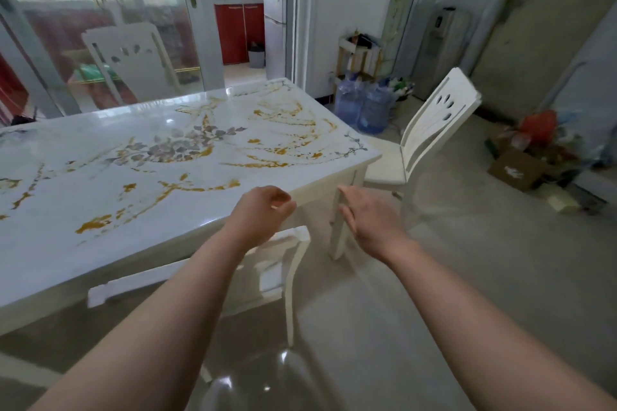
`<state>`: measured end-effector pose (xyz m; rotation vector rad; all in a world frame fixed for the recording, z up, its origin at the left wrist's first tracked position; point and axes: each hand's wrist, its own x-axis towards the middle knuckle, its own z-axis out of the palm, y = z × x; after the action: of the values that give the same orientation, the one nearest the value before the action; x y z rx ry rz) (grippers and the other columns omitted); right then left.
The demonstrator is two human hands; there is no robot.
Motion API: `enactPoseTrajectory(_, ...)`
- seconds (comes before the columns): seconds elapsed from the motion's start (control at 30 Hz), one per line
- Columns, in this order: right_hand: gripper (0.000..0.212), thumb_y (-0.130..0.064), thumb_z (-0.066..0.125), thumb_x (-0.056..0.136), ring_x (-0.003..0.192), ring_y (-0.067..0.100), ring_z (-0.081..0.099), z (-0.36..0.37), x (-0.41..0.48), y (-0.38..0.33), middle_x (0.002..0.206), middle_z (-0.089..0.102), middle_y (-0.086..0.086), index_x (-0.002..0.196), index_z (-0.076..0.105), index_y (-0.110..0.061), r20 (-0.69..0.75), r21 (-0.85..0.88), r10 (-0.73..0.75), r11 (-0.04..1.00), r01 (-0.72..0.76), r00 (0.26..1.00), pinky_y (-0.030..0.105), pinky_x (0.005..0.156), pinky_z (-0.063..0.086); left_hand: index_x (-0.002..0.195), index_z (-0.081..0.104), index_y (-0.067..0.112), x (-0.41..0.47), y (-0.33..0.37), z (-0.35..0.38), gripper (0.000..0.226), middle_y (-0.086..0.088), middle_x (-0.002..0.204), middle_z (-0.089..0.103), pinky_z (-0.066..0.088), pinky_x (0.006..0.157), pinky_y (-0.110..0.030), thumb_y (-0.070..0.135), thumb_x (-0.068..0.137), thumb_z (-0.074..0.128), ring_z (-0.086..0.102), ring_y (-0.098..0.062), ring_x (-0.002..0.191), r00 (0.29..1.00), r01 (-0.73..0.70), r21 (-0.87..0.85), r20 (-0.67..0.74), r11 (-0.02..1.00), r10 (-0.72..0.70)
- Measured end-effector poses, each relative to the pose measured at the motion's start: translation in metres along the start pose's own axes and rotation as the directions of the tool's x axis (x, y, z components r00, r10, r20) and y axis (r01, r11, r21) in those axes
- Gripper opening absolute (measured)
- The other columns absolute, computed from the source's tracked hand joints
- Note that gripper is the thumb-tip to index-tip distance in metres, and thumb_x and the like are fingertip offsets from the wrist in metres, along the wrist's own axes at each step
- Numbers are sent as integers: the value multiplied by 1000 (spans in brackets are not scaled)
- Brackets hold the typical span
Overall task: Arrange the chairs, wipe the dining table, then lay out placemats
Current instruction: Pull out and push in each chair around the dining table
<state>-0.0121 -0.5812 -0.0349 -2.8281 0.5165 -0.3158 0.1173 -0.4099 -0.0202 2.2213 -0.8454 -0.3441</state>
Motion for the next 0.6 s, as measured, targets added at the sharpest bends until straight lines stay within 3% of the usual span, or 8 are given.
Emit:
enactPoseTrajectory(0.27,40,-23,37,101,127,27,44,-57,-2,145,139,48,11,138,42,-9,18,55,146,988,-146,989,32,100,33,115,67,17,51,96,100,28,4,109,68,45,83,-23,31,92,58,59,-7,92,999,-38,-2,-14,999,38)
enactPoseTrajectory(0.6,39,-24,40,100,120,33,50,-81,25,262,133,53,17,136,44,-8,6,125,286,951,-284,958,36,96,39,111,67,18,129,174,182,27,4,107,68,49,90,-32,33,91,58,62,-14,99,1000,5,-65,-6,998,-6)
